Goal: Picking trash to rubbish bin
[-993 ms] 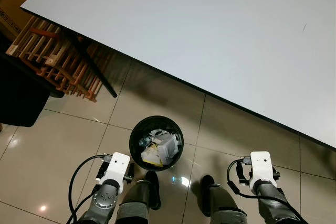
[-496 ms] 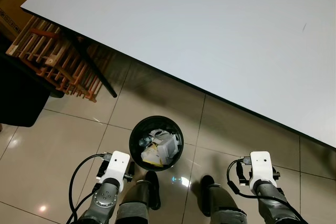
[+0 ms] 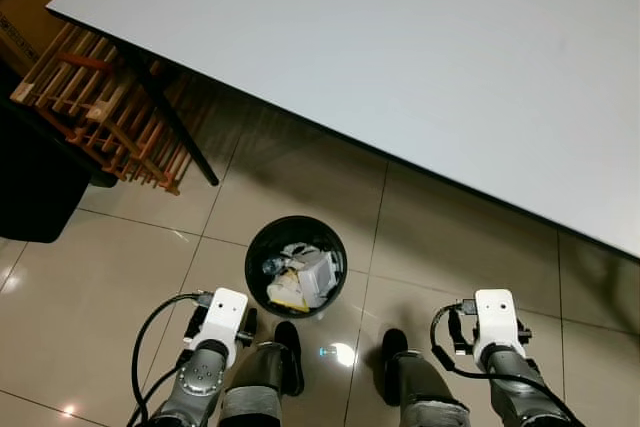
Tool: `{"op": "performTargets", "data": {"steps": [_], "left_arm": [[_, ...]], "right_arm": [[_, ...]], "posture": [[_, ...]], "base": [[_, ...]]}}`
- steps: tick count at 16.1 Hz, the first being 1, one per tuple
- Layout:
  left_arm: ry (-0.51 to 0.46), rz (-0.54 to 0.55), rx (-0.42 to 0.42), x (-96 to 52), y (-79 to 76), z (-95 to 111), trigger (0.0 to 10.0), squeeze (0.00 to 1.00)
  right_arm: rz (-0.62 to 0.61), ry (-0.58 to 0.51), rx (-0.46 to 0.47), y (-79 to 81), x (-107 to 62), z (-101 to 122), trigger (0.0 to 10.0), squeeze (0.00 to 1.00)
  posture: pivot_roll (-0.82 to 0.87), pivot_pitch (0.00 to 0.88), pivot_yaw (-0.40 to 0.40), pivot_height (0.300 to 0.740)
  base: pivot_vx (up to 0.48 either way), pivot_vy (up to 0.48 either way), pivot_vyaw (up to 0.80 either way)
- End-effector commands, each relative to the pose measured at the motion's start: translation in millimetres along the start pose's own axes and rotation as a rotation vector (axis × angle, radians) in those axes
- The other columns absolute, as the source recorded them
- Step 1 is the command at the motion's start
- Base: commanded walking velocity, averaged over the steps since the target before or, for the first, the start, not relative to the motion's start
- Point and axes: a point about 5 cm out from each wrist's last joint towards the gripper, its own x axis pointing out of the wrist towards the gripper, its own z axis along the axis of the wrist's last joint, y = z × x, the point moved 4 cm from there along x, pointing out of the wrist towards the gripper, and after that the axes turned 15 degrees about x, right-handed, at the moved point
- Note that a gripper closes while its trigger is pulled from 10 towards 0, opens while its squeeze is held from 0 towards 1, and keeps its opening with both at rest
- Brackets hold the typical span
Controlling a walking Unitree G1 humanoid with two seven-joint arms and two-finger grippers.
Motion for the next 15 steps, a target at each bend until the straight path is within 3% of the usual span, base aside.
{"op": "performTargets", "data": {"steps": [1,15], "left_arm": [[0.062,-0.012,-0.01,-7.4,-5.9,-18.9,10.0,0.0],[0.048,-0.012,-0.041,-7.0,-8.1,-15.4,10.0,0.0]], "right_arm": [[-0.01,0.062,-0.003,-4.9,-5.9,-18.6,10.0,0.0],[-0.005,0.066,-0.002,-4.5,-6.7,-20.6,10.0,0.0]], "posture": [[0.04,0.336,0.063,0.74],[0.04,0.336,0.059,0.74]], "base": [[0.0,0.0,0.0],[-0.084,0.0,0.0]]}}
